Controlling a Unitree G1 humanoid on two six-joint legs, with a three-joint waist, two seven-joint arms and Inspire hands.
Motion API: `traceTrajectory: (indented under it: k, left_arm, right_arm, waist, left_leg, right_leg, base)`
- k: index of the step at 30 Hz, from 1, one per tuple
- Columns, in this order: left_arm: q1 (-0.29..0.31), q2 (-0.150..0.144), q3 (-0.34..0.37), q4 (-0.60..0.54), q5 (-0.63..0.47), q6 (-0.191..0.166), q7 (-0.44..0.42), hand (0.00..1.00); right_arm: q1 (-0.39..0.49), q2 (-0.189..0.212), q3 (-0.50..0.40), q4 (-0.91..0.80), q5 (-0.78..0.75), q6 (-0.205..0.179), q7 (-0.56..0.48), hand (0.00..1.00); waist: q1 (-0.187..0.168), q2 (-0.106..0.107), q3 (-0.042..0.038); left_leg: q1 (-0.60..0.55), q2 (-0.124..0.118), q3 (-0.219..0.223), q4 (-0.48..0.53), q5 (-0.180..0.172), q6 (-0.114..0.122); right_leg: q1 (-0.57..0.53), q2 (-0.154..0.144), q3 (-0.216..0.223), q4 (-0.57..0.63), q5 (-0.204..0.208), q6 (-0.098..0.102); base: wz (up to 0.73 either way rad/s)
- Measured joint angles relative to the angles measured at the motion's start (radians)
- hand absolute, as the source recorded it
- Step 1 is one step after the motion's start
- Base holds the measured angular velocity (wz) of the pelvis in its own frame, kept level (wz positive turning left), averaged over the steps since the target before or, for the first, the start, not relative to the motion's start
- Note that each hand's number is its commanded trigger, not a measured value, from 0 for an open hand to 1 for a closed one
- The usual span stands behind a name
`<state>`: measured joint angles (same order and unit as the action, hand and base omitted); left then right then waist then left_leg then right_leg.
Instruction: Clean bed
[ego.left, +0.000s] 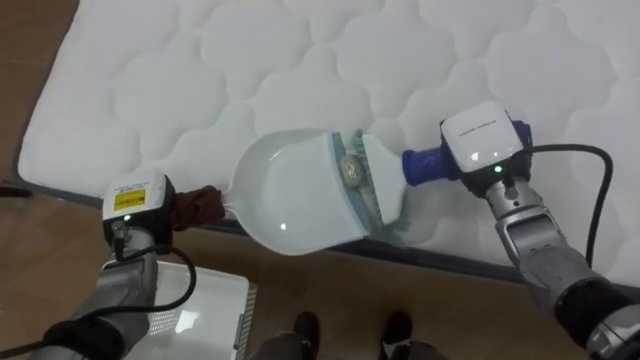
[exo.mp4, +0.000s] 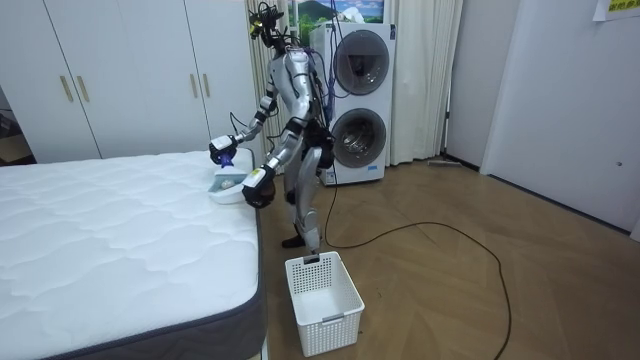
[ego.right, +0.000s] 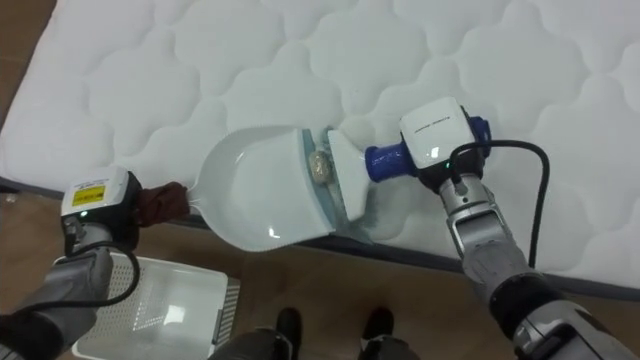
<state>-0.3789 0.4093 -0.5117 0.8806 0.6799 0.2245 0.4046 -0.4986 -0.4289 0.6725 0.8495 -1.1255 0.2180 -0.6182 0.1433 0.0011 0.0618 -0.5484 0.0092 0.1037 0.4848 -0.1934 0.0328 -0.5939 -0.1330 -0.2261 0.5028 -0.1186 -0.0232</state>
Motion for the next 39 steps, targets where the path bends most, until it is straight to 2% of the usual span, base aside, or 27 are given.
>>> traceTrajectory:
  k: [9,15,29,39]
  left_arm:
    - [0.0,0.0,0.0,-0.001,-0.001,-0.006,0.0,1.0]
    - [0.0,0.0,0.0,-0.003,0.0,-0.006,0.004,1.0]
    - [0.008,0.0,0.0,0.004,0.002,-0.005,0.01,1.0]
    - [0.026,0.002,0.004,0.003,0.002,-0.003,0.029,1.0]
  right_arm:
    - [0.008,0.0,-0.002,0.0,0.056,-0.009,-0.017,1.0]
    - [0.008,0.0,-0.03,0.0,0.054,-0.021,-0.019,1.0]
    - [0.008,0.001,-0.03,-0.004,0.056,-0.029,-0.021,1.0]
    - [0.01,-0.004,-0.03,-0.032,0.056,-0.033,-0.021,1.0]
  waist:
    - [-0.002,0.002,0.0007]
    - [-0.003,0.003,0.0005]
    - [-0.01,0.0,-0.0005]
    - [-0.028,-0.001,-0.0014]
  left_leg:
    - [0.0,0.001,0.0,0.005,0.0,0.0]
    - [0.002,0.001,0.004,0.0,0.0,0.0]
    - [0.012,0.003,0.015,-0.007,0.0,0.0]
    - [0.018,0.005,0.026,-0.008,0.0,0.0]
  right_leg:
    - [0.0,0.001,0.001,0.001,0.0,0.0]
    - [0.0,0.001,0.003,0.0,0.0,0.0]
    - [0.0,0.0,0.007,-0.002,0.0,0.0]
    - [0.002,0.001,0.011,-0.001,0.001,-0.001]
  base:
    - [0.0]
    - [0.0]
    - [-0.01]
    - [-0.01]
